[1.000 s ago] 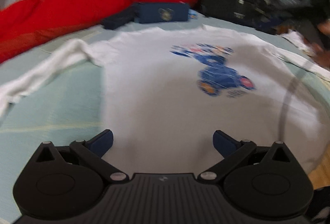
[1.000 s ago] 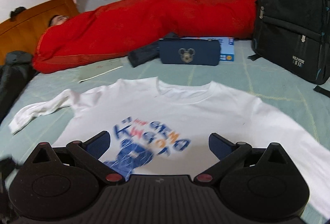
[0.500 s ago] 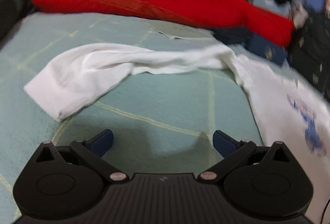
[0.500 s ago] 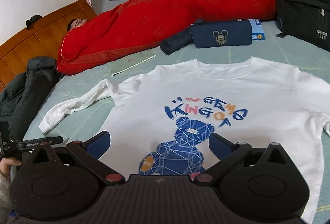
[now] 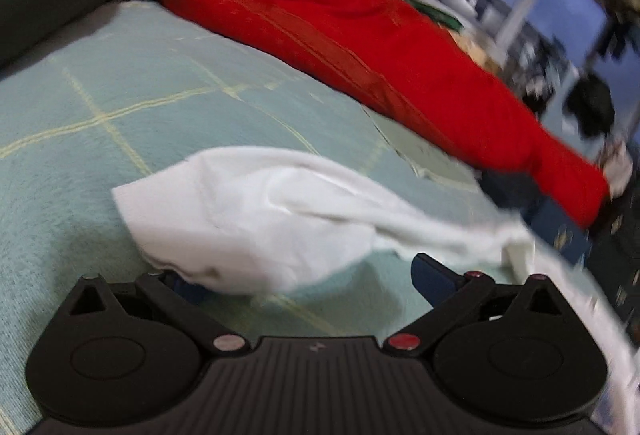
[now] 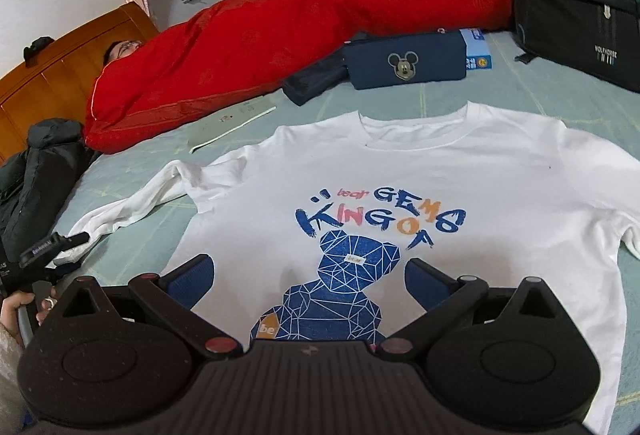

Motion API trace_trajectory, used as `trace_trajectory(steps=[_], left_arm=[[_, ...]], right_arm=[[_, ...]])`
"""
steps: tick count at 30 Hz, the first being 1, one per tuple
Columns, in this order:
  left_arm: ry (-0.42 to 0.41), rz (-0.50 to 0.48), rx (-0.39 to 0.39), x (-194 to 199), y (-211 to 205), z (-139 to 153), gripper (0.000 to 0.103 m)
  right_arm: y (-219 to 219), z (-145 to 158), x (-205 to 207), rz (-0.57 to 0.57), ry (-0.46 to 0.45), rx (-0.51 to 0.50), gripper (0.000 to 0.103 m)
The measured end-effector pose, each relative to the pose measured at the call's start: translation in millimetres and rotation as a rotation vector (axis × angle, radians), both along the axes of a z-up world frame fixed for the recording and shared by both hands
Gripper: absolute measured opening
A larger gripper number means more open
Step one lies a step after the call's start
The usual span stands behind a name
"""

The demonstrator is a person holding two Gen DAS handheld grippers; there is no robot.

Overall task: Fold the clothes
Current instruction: 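Move the open right gripper across the shirt body to the second sleeve's cuff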

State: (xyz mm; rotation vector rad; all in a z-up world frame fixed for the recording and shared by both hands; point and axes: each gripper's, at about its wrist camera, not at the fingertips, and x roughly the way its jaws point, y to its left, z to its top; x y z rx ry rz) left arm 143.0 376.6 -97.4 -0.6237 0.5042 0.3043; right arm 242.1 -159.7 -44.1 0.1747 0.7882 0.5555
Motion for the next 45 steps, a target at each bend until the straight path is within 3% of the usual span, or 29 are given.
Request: trace_trajectory(steps=[2, 5, 6, 7, 9, 12, 24, 30, 34, 38, 40, 42, 45], left_arm=[[-0.019, 0.040, -0.041, -2.9, 9.8, -1.8, 0.086], [-0.020, 0.114, -0.080, -3.2, 23.2, -5.1, 0.059], [-0.009, 0.132, -0.081, -1.3, 27.3, -6.2, 0.045], [0.004, 0.149, -0.079, 0.9, 31.3, -7.4, 0.031], [0.056, 0.159, -0.042, 7.7, 35.0, -5.7, 0.013], [0.099, 0.145, 0.000, 17.9, 42.3, 3.4, 0.009], [0.177, 0.116, 0.240, 64.2, 74.9, 56.9, 0.007], [0.134, 0.091, 0.278, 67.8, 84.4, 81.4, 0.007], [0.166, 0.068, 0.287, 71.7, 89.2, 77.6, 0.008], [0.240, 0.107, 0.344, 75.9, 93.1, 65.3, 0.026], [0.279, 0.127, 0.410, 78.1, 88.0, 64.7, 0.045], [0.321, 0.146, 0.481, 81.4, 81.7, 65.4, 0.052], [0.394, 0.198, 0.553, 88.6, 78.7, 69.6, 0.055]], right_arm=[[2.0, -0.9, 0.7, 0.002, 0.000, -0.004, 0.103], [5.0, -3.0, 1.4, -0.001, -0.003, -0.015, 0.103], [6.0, -3.9, 1.6, -0.004, -0.002, -0.020, 0.103], [6.9, -4.6, 1.8, -0.007, -0.001, -0.024, 0.103], [7.5, -4.4, 0.9, -0.004, -0.001, -0.028, 0.103], [8.3, -2.4, -1.0, 0.003, -0.011, -0.035, 0.103], [15.7, 4.4, -2.8, -0.001, -0.056, -0.098, 0.103], [22.7, 3.1, 0.9, -0.004, -0.059, -0.126, 0.103], [29.7, 0.4, 2.5, 0.009, -0.055, -0.141, 0.103], [32.8, 0.7, 1.4, 0.021, -0.061, -0.154, 0.103], [32.9, 1.3, 0.6, 0.025, -0.064, -0.154, 0.103], [33.4, 1.3, 0.5, 0.025, -0.063, -0.152, 0.103], [35.3, 1.7, -1.1, 0.035, -0.065, -0.149, 0.103]])
